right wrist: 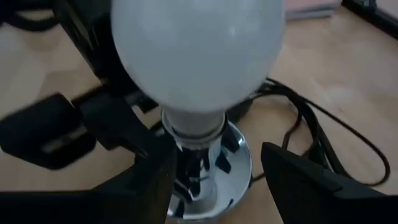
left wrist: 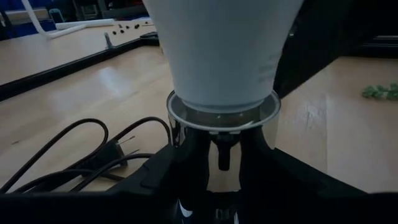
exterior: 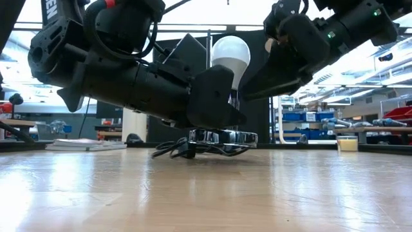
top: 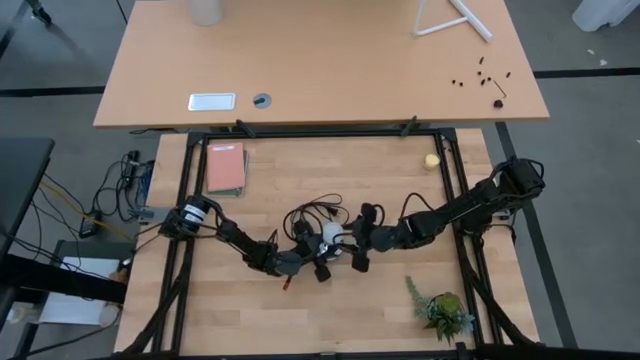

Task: Screw lightbulb
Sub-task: Remove the lightbulb from the silver lamp

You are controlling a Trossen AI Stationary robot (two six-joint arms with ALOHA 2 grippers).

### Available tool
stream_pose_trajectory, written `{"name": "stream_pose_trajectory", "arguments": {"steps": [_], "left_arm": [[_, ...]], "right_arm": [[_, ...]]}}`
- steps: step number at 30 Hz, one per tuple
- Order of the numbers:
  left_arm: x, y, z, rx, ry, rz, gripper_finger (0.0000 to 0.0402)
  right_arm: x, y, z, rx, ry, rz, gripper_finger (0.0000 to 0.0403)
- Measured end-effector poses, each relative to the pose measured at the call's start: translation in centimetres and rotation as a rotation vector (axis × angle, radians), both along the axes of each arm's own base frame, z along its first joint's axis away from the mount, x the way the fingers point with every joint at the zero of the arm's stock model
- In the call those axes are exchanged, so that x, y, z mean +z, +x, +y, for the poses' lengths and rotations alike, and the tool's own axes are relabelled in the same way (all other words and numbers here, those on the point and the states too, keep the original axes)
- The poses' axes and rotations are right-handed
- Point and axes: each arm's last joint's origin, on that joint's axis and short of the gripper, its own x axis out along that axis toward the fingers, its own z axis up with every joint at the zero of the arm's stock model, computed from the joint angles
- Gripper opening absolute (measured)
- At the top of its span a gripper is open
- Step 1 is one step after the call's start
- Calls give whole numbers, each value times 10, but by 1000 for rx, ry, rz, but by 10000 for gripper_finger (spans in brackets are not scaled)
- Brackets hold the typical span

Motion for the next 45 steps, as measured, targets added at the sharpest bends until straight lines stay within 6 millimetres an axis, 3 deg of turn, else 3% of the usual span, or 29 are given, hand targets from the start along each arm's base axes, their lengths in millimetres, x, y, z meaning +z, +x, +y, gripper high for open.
{"name": "stream_pose_trajectory", "arguments": {"steps": [11,19,26,38,45], "left_arm": [[0,0,0,0,-1,-5,184],[2,1,0,4,-5,-15,184],[2,1,1,14,-5,-16,184],[-2,-1,2,20,7,13,184],[2,0,-4,-34,-6,-5,184]], "right_arm": [[8,8,0,115,9,-89,269],[8,12,-18,60,-8,-93,308],[8,13,-26,55,-37,-83,317],[-1,8,-33,-35,-68,34,307],[-17,-6,-41,-242,-49,173,306]]}}
